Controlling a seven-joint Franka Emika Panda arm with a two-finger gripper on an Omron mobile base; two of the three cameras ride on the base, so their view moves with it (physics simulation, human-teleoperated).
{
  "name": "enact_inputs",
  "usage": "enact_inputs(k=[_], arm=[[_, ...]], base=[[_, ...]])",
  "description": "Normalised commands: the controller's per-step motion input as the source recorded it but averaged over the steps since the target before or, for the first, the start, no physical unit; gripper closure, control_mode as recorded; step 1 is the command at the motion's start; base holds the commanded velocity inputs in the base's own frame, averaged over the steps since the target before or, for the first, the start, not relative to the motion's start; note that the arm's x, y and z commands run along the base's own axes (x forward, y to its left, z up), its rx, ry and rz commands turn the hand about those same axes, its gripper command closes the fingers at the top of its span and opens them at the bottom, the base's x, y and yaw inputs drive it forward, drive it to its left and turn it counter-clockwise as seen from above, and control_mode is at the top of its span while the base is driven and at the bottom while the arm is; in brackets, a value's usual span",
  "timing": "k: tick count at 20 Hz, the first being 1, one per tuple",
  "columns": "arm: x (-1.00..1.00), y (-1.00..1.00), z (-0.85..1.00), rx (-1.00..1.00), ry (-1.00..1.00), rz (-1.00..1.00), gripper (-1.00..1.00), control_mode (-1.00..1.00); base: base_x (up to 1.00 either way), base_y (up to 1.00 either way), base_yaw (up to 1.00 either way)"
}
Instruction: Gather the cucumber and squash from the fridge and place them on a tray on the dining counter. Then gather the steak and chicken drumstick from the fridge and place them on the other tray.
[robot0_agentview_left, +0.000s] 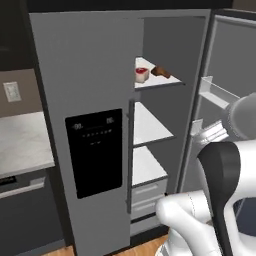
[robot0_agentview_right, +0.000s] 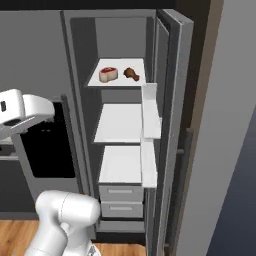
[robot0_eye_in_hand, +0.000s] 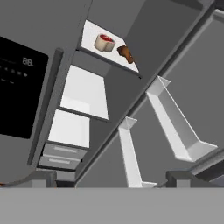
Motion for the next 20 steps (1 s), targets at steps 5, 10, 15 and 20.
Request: enact_inputs(k=[5,10,15,20], arm=[[0.0,0.0,0.0,0.0,0.0,0.0,-1.0,1.0],[0.0,0.0,0.0,0.0,0.0,0.0,-1.0,1.0],[0.0,0.0,0.0,0.0,0.0,0.0,-1.0,1.0],[0.0,0.0,0.0,0.0,0.0,0.0,-1.0,1.0]], base=[[0.69,-0.11,0.0],[0.56,0.43,-0.06],[0.27,0.02,-0.03],[0.41,-0.46,0.0]])
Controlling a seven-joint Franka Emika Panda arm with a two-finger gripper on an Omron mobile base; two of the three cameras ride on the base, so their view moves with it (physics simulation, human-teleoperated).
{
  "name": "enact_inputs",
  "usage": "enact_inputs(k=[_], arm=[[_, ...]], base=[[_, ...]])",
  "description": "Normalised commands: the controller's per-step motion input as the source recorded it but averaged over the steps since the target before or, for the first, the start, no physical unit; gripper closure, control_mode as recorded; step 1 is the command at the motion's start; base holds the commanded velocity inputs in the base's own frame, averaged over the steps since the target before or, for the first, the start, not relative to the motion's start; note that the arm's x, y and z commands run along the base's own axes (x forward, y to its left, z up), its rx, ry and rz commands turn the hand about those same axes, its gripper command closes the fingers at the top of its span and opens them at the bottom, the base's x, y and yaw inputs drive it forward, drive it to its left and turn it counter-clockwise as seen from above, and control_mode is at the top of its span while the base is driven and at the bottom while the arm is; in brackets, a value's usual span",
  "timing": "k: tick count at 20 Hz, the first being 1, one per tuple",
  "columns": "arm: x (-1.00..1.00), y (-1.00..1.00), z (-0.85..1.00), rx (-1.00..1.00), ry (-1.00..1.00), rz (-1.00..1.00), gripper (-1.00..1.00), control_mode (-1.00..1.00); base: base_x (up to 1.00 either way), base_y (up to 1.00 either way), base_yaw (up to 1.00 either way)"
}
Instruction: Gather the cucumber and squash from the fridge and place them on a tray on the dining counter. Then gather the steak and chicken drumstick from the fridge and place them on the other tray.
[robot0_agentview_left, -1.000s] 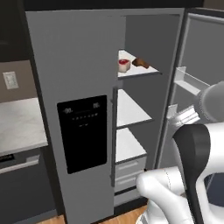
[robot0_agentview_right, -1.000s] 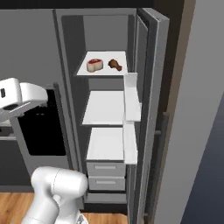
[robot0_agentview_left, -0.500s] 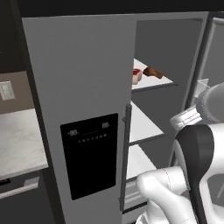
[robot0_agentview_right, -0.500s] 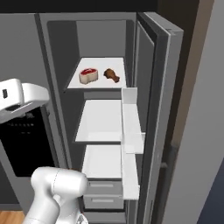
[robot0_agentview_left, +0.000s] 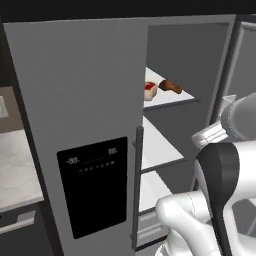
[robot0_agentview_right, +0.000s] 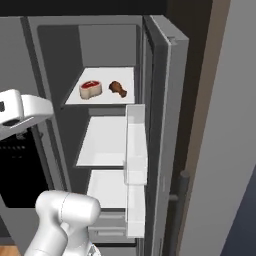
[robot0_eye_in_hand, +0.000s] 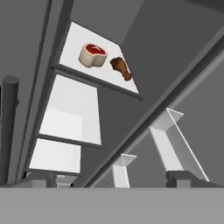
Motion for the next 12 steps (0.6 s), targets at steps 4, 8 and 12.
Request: enact_inputs(k=[4,8,12], arm=[[0.0,0.0,0.0,0.0,0.0,0.0,-1.0,1.0],[0.0,0.0,0.0,0.0,0.0,0.0,-1.0,1.0],[0.0,0.0,0.0,0.0,0.0,0.0,-1.0,1.0]], base=[[0.73,-0.55,0.02],[0.91,-0.32,0.25],[0.8,-0.04,0.25]])
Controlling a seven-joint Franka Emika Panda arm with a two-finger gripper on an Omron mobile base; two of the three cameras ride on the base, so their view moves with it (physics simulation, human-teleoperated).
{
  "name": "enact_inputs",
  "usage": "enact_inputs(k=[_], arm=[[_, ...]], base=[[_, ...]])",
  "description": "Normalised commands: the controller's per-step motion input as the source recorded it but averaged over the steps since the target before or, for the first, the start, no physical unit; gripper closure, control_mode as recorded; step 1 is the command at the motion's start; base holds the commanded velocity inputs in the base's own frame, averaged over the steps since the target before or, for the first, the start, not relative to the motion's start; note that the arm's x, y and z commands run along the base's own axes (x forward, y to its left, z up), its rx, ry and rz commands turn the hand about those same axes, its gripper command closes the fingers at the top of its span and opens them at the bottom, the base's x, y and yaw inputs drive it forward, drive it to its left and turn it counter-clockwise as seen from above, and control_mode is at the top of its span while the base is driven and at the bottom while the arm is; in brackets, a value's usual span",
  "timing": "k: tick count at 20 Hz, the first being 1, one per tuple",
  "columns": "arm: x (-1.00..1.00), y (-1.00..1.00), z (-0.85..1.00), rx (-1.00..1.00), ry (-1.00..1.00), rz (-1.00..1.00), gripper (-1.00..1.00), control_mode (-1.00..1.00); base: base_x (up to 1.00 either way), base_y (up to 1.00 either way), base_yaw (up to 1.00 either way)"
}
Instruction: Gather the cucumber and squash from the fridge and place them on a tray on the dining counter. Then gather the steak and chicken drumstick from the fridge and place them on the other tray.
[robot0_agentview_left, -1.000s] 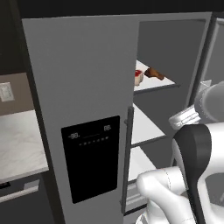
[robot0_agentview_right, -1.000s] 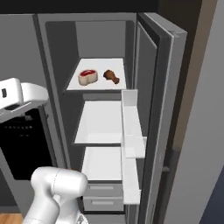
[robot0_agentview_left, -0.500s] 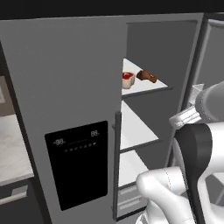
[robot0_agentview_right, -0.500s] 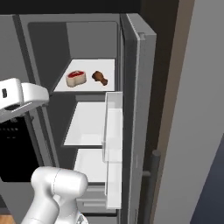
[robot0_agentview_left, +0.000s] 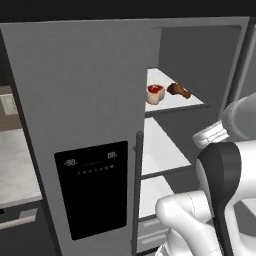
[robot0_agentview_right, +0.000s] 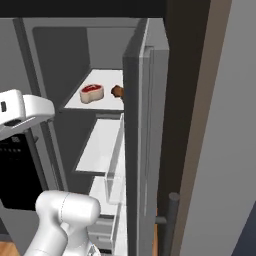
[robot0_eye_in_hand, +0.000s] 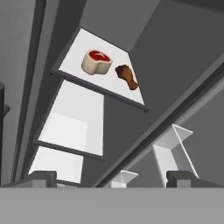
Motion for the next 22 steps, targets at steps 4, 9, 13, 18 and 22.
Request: enact_inputs(k=[4,9,13,18,22], arm=[[0.0,0.0,0.0,0.0,0.0,0.0,-1.0,1.0],[0.0,0.0,0.0,0.0,0.0,0.0,-1.0,1.0],[0.0,0.0,0.0,0.0,0.0,0.0,-1.0,1.0],[0.0,0.0,0.0,0.0,0.0,0.0,-1.0,1.0],[0.0,0.0,0.0,0.0,0.0,0.0,-1.0,1.0]], base=[[0.74,-0.05,0.26],[0.64,-0.11,0.2],[0.83,-0.15,0.02],[0.83,-0.02,-0.33],[0.67,0.0,-0.34]])
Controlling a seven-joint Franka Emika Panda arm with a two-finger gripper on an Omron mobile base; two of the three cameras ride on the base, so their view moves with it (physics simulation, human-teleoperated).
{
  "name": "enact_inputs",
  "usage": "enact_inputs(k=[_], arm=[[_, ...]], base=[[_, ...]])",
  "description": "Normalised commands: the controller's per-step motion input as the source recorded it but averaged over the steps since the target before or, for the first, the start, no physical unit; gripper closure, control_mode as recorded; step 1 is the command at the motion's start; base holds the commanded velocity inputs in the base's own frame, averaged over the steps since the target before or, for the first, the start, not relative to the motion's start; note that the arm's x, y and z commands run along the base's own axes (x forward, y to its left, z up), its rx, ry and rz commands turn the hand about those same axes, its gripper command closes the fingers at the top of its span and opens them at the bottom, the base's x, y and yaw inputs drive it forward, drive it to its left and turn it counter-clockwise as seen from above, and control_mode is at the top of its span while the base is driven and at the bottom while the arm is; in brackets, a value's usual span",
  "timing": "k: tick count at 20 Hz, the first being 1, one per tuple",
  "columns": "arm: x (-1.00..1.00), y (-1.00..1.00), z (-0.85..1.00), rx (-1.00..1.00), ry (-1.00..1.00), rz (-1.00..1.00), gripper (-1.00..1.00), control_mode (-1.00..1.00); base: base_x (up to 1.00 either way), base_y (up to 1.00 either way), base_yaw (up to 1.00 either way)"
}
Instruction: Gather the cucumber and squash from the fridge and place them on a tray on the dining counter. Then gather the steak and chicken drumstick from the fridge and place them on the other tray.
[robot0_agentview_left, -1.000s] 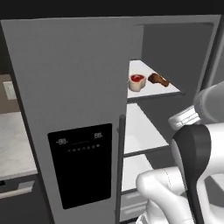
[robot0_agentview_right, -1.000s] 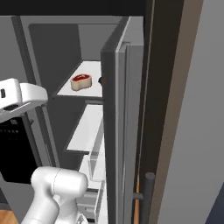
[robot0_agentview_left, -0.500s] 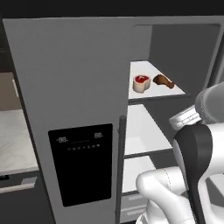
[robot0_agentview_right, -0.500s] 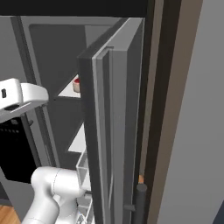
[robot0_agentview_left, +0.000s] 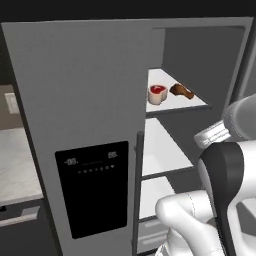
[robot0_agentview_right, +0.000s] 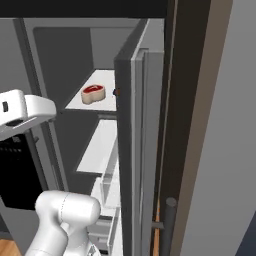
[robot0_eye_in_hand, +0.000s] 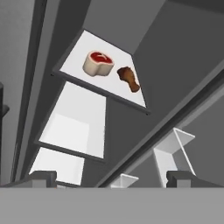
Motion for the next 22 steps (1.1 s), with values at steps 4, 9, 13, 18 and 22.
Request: enact_inputs(k=[4,9,13,18,22], arm=[[0.0,0.0,0.0,0.0,0.0,0.0,-1.0,1.0],[0.2,-0.03,0.01,0.01,0.06,-0.03,-1.0,-1.0],[0.17,-0.31,0.02,0.18,0.05,0.02,-1.0,-1.0],[0.05,-0.25,0.0,0.35,0.08,0.01,-1.0,-1.0],[0.04,-0.01,0.0,0.24,0.01,0.0,-1.0,-1.0]], base=[[0.62,0.0,-0.41],[0.36,0.0,-0.22],[0.0,0.0,0.0],[0.0,0.0,0.0],[0.0,0.0,0.0]])
